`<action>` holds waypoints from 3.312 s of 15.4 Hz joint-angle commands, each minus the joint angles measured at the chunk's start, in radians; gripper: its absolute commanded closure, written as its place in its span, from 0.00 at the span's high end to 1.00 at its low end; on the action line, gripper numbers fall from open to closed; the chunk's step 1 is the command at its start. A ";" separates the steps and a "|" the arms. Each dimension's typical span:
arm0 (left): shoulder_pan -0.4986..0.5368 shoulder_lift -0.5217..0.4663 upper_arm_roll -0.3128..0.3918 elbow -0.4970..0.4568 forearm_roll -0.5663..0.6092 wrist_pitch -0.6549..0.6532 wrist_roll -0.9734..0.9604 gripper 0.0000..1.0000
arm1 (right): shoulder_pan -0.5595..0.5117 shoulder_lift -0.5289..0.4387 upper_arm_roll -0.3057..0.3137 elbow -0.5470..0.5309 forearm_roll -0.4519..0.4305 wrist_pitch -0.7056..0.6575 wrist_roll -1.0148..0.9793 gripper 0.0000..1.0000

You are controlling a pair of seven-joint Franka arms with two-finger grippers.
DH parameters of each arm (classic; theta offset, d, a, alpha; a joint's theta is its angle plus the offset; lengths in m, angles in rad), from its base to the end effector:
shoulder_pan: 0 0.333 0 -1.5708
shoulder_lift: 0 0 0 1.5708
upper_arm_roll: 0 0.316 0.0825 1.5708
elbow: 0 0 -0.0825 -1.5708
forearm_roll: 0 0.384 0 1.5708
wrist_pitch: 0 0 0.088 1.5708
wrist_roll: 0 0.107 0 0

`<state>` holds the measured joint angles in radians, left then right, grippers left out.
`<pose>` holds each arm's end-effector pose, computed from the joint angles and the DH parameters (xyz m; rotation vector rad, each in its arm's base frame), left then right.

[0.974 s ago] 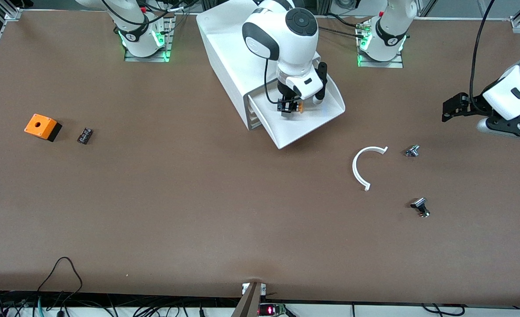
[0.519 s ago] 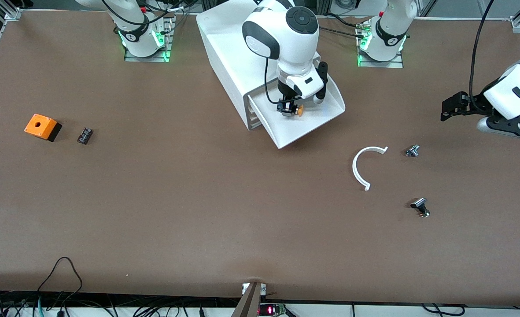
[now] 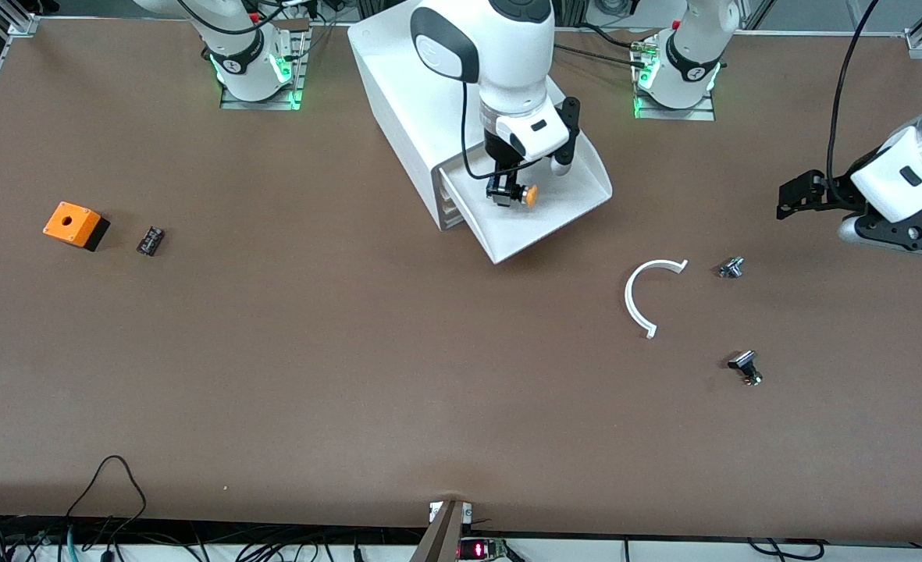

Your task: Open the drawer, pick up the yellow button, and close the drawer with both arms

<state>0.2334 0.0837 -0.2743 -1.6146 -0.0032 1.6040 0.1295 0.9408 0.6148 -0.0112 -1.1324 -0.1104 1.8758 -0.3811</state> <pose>0.5766 -0.0182 0.5609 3.0973 -0.2643 -0.1399 0.4494 0.5921 0.4631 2.3973 1.8984 0.2368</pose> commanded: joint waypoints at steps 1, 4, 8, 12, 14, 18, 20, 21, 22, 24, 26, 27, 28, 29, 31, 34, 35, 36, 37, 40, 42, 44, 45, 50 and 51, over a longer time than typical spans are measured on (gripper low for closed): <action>-0.009 0.025 -0.003 0.041 -0.012 0.002 -0.007 1.00 | -0.033 -0.032 -0.012 0.010 0.008 0.022 0.060 0.31; -0.009 0.030 -0.006 0.018 -0.066 0.043 -0.092 1.00 | -0.074 -0.058 -0.056 0.005 0.015 0.013 0.074 0.31; -0.040 0.102 -0.080 0.012 -0.087 0.151 -0.321 1.00 | -0.190 -0.136 -0.108 -0.081 0.086 0.020 0.074 0.31; -0.130 0.181 -0.112 -0.086 -0.064 0.397 -0.488 1.00 | -0.364 -0.170 -0.141 -0.211 0.095 0.025 0.145 0.31; -0.140 0.215 -0.134 -0.169 -0.052 0.561 -0.537 1.00 | -0.437 -0.170 -0.142 -0.274 0.116 0.029 0.174 0.31; -0.196 0.254 -0.140 -0.307 -0.050 0.784 -0.694 1.00 | -0.539 -0.181 -0.142 -0.453 0.117 0.113 0.273 0.31; -0.227 0.248 -0.141 -0.364 -0.050 0.829 -0.754 1.00 | -0.574 -0.184 -0.142 -0.545 0.104 0.175 0.338 0.31; -0.229 0.243 -0.158 -0.384 -0.050 0.829 -0.778 1.00 | -0.595 -0.184 -0.142 -0.588 0.104 0.213 0.343 0.31; -0.229 0.231 -0.187 -0.408 -0.054 0.829 -0.816 1.00 | -0.611 -0.185 -0.141 -0.637 0.106 0.264 0.344 0.30; -0.227 0.194 -0.241 -0.458 -0.058 0.826 -0.905 1.00 | -0.626 -0.197 -0.142 -0.729 0.109 0.354 0.364 0.30; -0.215 0.141 -0.310 -0.519 -0.066 0.818 -0.994 1.00 | -0.657 -0.211 -0.141 -0.805 0.106 0.420 0.370 0.30; -0.215 0.116 -0.342 -0.543 -0.069 0.815 -1.033 1.00 | -0.668 -0.217 -0.141 -0.841 0.104 0.449 0.366 0.30; -0.215 0.096 -0.379 -0.568 -0.069 0.814 -1.074 1.00 | -0.678 -0.219 -0.141 -0.874 0.104 0.473 0.361 0.30; -0.215 0.076 -0.419 -0.591 -0.069 0.812 -1.117 1.00 | -0.683 -0.219 -0.142 -0.907 0.101 0.503 0.355 0.30; -0.198 0.044 -0.489 -0.620 -0.070 0.811 -1.177 1.00 | -0.711 -0.219 -0.144 -0.967 0.054 0.584 0.341 0.30; -0.189 0.031 -0.577 -0.630 -0.119 0.789 -1.258 1.00 | -0.746 -0.207 -0.144 -1.043 -0.009 0.721 0.337 0.30; -0.189 0.028 -0.598 -0.636 -0.132 0.789 -1.265 1.00 | -0.752 -0.201 -0.144 -1.055 -0.015 0.746 0.323 0.30; -0.189 0.024 -0.608 -0.636 -0.133 0.784 -1.272 1.00 | -0.761 -0.195 -0.144 -1.061 -0.015 0.759 0.312 0.30; -0.187 0.022 -0.609 -0.636 -0.135 0.783 -1.283 1.00 | -0.769 -0.193 -0.142 -1.061 -0.015 0.761 0.301 0.33; -0.187 0.019 -0.646 -0.651 -0.135 0.775 -1.286 1.00 | -0.772 -0.207 -0.142 -1.052 -0.015 0.752 0.312 0.98; -0.177 0.019 -0.645 -0.650 -0.135 0.772 -1.279 1.00 | -0.772 -0.224 -0.142 -1.038 -0.014 0.728 0.309 1.00; -0.126 0.016 -0.623 -0.636 -0.121 0.784 -1.259 1.00 | -0.772 -0.231 -0.141 -0.991 -0.005 0.653 0.314 1.00; -0.103 0.005 -0.564 -0.631 -0.116 0.807 -1.239 1.00 | -0.772 -0.233 -0.141 -0.959 -0.005 0.614 0.314 1.00; -0.077 -0.001 -0.297 -0.521 -0.104 0.846 -0.903 1.00 | -0.771 -0.259 -0.138 -0.784 0.043 0.430 0.312 1.00; -0.072 -0.012 -0.246 -0.495 -0.104 0.825 -0.825 1.00 | -0.768 -0.260 -0.136 -0.732 0.066 0.378 0.312 1.00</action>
<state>0.1597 0.1018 -0.6029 -2.1625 -0.1036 2.4640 -0.8379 0.1862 0.3711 -0.1659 -1.9529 -0.0854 2.3539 -0.0624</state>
